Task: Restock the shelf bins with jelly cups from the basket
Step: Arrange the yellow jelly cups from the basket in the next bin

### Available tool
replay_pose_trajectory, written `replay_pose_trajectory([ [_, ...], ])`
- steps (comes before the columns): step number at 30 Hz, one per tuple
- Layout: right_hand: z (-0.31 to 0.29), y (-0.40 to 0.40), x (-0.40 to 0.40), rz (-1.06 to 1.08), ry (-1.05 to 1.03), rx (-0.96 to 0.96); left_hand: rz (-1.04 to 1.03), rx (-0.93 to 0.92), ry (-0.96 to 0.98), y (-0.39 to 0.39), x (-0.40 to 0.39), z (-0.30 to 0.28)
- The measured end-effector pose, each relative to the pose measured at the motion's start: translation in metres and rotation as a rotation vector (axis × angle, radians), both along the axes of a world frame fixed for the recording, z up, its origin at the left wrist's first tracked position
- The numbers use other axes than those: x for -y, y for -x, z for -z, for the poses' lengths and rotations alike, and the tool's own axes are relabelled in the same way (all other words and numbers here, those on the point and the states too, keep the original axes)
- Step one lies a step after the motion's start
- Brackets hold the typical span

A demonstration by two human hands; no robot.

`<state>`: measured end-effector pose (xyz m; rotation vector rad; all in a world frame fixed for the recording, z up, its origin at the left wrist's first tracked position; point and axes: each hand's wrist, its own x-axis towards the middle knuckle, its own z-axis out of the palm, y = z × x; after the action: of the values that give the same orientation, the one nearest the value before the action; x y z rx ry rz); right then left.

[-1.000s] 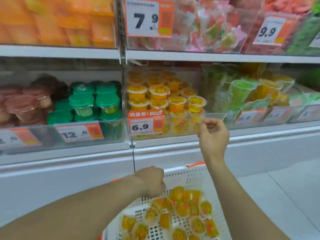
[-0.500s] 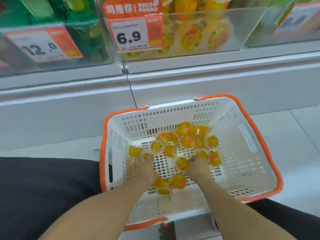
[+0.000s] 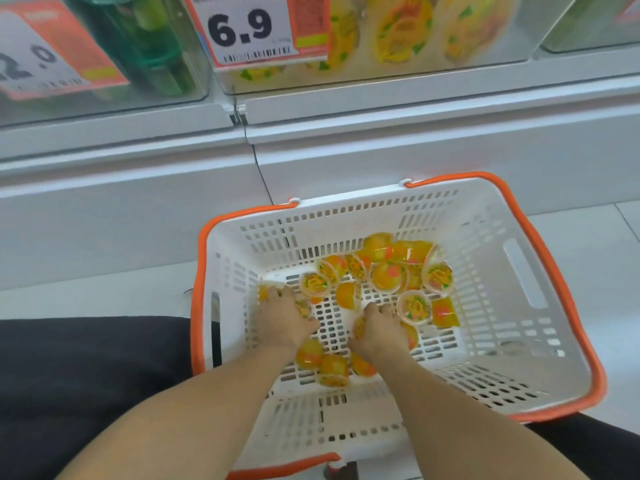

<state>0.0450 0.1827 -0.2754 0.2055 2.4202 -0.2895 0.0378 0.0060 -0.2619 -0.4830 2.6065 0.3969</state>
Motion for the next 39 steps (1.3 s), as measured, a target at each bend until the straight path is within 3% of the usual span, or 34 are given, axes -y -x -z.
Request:
replay_pose_trajectory([
  [2, -0.003, -0.003, 0.004, 0.004, 0.022, 0.002, -0.147, -0.034, -0.176, 0.003, 0.003, -0.017],
  [4, -0.01, -0.003, 0.009, 0.085, 0.119, 0.014, -0.195, 0.056, -0.285, 0.015, 0.007, -0.039],
  [8, -0.042, 0.008, 0.017, 0.442, 0.582, 0.056, -0.147, 0.324, -0.571, 0.05, 0.021, -0.103],
  [10, -0.07, 0.021, 0.012, 0.473, 0.727, 0.051, -0.103, 0.398, -0.712, 0.063, 0.027, -0.148],
  [12, -0.108, 0.036, 0.004, 0.482, 0.87, 0.05, -0.008, 0.45, -0.73, 0.075, 0.03, -0.196],
  [17, -0.226, 0.071, -0.016, 0.486, 1.11, -0.264, 0.072, 0.4, -0.799, 0.086, 0.026, -0.306],
  [20, -0.3, 0.088, -0.03, 0.44, 1.27, -0.333, 0.126, 0.28, -0.901, 0.078, 0.023, -0.35],
  [26, -0.389, 0.133, -0.039, 0.4, 1.217, -0.735, 0.045, 0.227, -1.152, 0.071, 0.014, -0.356],
  [31, -0.403, 0.182, -0.02, 0.448, 1.036, -0.966, -0.033, 0.043, -1.048, 0.077, -0.001, -0.356],
  [39, -0.388, 0.233, -0.003, 0.406, 0.862, -1.035, -0.012, -0.268, -0.914, 0.092, -0.012, -0.355],
])
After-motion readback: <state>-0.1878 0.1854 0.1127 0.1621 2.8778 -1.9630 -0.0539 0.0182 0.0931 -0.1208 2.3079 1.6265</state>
